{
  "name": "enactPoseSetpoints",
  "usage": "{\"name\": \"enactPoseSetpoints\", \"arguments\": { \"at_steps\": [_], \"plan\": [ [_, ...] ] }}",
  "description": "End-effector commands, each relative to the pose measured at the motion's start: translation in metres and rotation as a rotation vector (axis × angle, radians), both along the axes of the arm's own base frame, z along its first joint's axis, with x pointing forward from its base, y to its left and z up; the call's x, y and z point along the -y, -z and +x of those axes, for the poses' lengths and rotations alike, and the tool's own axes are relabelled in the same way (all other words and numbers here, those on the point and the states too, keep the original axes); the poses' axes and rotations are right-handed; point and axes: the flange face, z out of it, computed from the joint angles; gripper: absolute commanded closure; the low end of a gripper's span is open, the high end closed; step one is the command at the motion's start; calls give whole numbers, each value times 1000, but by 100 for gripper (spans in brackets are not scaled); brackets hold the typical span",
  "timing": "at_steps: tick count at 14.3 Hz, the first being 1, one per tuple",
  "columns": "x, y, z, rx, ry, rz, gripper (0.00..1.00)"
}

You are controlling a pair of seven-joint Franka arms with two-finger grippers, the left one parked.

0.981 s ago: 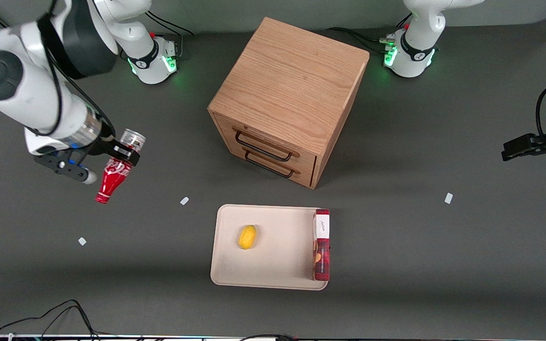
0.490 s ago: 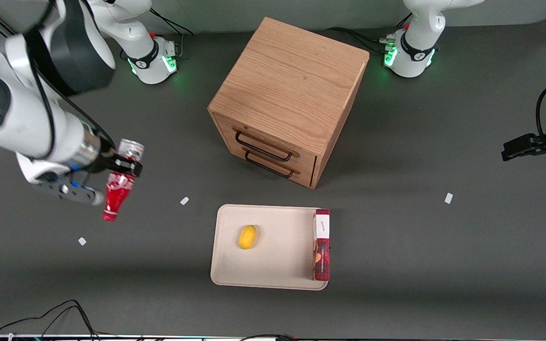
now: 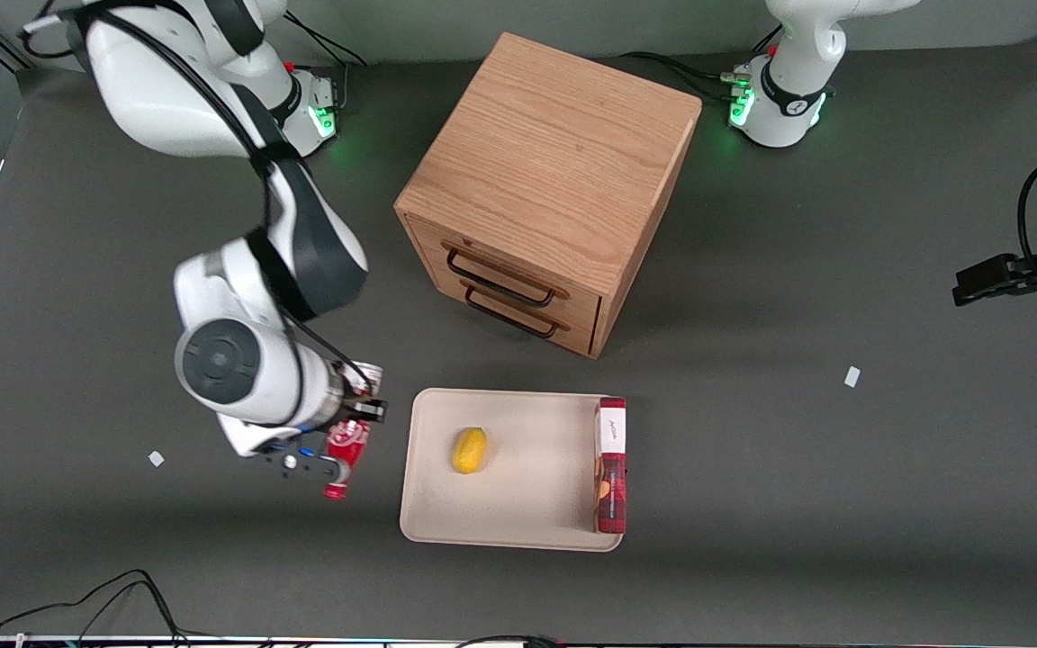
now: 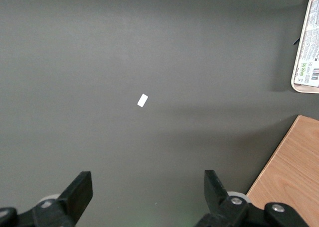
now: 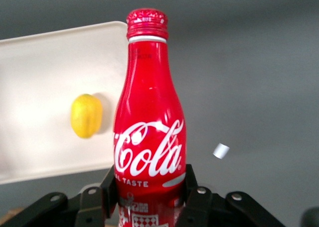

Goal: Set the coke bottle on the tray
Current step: 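Carry the upright bottle over the cream tray beside the lemon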

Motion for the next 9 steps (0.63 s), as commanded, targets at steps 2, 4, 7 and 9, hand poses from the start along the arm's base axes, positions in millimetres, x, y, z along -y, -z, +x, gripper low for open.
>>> {"name": "enactPoseSetpoints", "arguments": {
  "at_steps": [2,4,7,9],
  "plan": [
    [-19,48,16,44,0,34,100],
    [-28,78,15,40,-43,34,100],
    [-39,113,11,29,-99,30,100],
    [-39,126,13,44,-122,36,100]
  ]
}}
